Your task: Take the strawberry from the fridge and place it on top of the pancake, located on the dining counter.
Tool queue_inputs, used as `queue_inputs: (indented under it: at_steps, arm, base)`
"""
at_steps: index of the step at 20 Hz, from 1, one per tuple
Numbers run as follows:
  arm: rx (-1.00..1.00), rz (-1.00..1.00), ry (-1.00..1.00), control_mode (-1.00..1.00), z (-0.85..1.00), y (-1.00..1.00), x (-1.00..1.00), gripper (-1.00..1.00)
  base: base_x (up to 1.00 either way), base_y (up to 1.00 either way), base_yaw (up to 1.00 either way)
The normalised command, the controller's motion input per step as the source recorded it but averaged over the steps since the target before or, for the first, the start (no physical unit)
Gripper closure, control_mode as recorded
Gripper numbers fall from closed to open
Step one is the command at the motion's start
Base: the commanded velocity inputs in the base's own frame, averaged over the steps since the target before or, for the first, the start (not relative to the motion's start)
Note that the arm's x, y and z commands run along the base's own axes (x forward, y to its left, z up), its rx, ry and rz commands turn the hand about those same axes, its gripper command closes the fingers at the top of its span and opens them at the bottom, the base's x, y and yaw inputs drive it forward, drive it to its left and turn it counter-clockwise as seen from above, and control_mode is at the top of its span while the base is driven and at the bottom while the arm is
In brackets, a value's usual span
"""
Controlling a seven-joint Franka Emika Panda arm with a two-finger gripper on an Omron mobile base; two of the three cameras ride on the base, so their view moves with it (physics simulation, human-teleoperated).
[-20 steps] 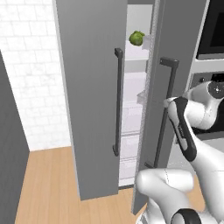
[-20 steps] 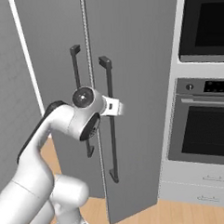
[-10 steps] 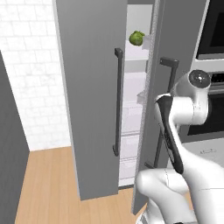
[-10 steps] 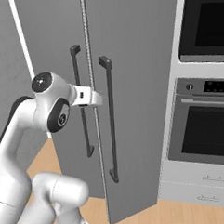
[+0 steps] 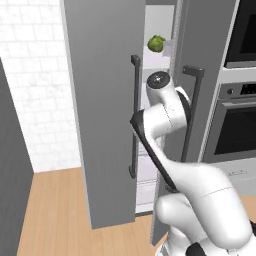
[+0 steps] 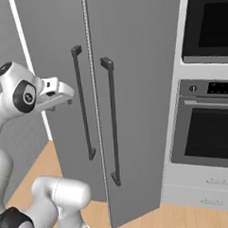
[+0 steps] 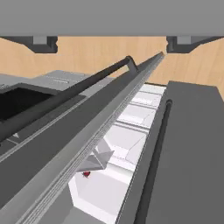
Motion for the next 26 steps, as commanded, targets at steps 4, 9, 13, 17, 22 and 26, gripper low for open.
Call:
queue_inputs:
  at_steps: [4,9,13,17,22,26]
  arm:
    - [-0.14,0.00,0.16,-1.00,-0.04,0.37,0.65,-1.00]
    - [-0.05,0.00,0.03,-1.00,-0.19,-0.03,0.61,-1.00]
    - [-0.01,0.00,0.00,-1.00,-0.27,-0.23,0.58,-1.00]
    - [-0.01,0.00,0.00,-1.00,-0.11,-0.22,0.48,-1.00]
    - [0.00,-0.01,0.00,-1.00,-0.03,-0.28,0.37,-1.00]
    - [0.00,-0.02,0.00,-1.00,-0.01,-0.24,0.27,-1.00]
  base:
    - [0.00,0.00,0.00]
    - [0.00,0.00,0.00]
    - [0.00,0.00,0.00]
    - [0.00,0.00,0.00]
    - [0.00,0.00,0.00]
    - [0.00,0.00,0.00]
